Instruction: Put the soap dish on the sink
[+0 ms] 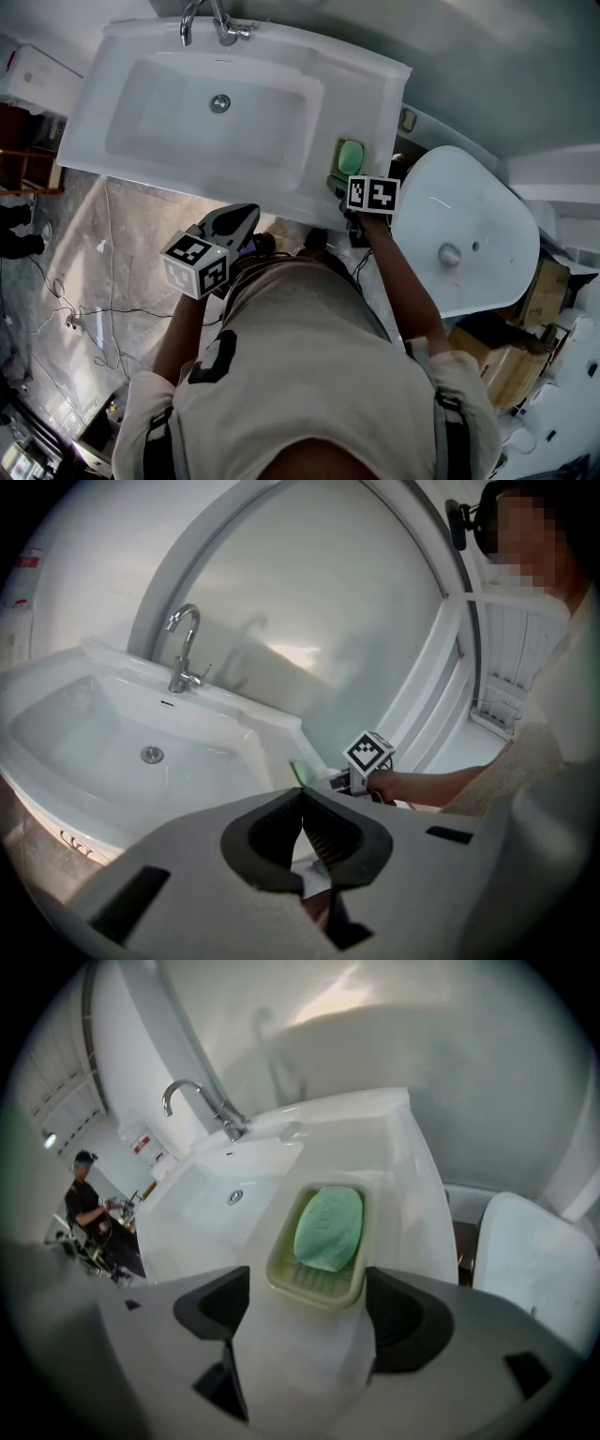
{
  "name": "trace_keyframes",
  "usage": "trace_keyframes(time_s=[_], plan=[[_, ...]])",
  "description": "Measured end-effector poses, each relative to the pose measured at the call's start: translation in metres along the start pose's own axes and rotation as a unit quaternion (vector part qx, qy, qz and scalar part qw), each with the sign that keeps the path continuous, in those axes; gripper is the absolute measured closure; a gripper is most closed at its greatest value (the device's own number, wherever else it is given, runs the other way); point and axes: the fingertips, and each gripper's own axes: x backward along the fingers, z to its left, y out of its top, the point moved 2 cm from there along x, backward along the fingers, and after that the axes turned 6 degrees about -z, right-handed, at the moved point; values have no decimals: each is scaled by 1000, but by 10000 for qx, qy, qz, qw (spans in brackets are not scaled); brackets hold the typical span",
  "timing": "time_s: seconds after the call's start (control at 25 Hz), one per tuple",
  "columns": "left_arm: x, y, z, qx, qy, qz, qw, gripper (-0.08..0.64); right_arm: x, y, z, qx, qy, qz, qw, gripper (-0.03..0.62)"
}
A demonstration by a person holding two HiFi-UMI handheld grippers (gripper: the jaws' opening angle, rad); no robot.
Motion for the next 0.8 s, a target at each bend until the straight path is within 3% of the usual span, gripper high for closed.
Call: trace_keyframes(time_s=[0.2, 0.32, 0.6, 0.8], plan=[[17, 12, 23, -136, 321, -104, 9993, 540, -6, -12, 1, 658, -271, 185, 9973, 190], [23, 13, 28, -230, 398, -107, 9989, 541, -8, -13, -3, 934, -577, 259, 9936, 232], [28, 8, 25, -209, 394, -131, 9989, 540, -10, -9, -4, 746, -769, 247, 9939, 238], [27, 4, 22, -197, 364, -122, 9991, 540, -12, -1, -5, 910, -825, 198, 9922, 244]])
